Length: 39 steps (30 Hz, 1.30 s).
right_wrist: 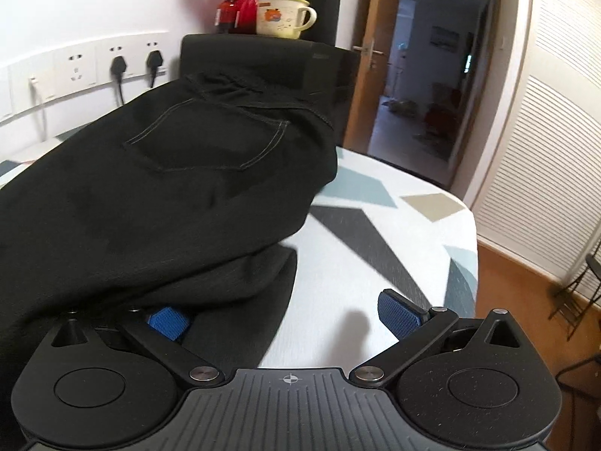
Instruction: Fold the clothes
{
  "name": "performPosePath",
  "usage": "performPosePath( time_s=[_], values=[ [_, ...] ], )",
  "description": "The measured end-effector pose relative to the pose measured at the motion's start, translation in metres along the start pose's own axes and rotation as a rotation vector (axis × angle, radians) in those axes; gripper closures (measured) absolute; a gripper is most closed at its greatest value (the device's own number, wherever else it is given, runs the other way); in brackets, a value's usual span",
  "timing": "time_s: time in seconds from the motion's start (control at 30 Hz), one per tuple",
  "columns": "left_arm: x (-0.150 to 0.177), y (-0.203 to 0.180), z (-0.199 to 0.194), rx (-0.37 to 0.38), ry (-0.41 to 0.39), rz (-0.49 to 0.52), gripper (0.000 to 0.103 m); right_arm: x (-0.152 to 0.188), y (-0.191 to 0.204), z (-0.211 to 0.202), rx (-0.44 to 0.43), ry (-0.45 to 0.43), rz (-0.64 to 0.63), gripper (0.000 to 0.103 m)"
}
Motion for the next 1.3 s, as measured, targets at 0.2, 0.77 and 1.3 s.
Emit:
performPosePath(
  time_s=[0.2,0.77,1.3],
  values=[
    [-0.002,0.003,0.005,-0.001,0.022,-0.021,0.0,-0.017,-0.009,0.005,0.114,-0.051,-0.019,0.001],
    [-0.004,0.003,0.007,-0.012,0.035,-0.056,0.0,0.032,-0.09,-0.011,-0.077,-0.049,0.156,0.001],
    [-0.005,0.003,0.009,-0.02,0.004,-0.016,0.0,0.012,-0.103,0.013,-0.517,-0.08,0.375,0.092]
  ],
)
Point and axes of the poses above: each gripper's, at about its wrist camera, not at the fingertips, and z roughly the way its jaws point, y to its left, x to its underside, the point moved 2 cm from there along z, roughly the way its jaws point, and after that the axes turned 15 degrees about -z, right-handed, at the moved point
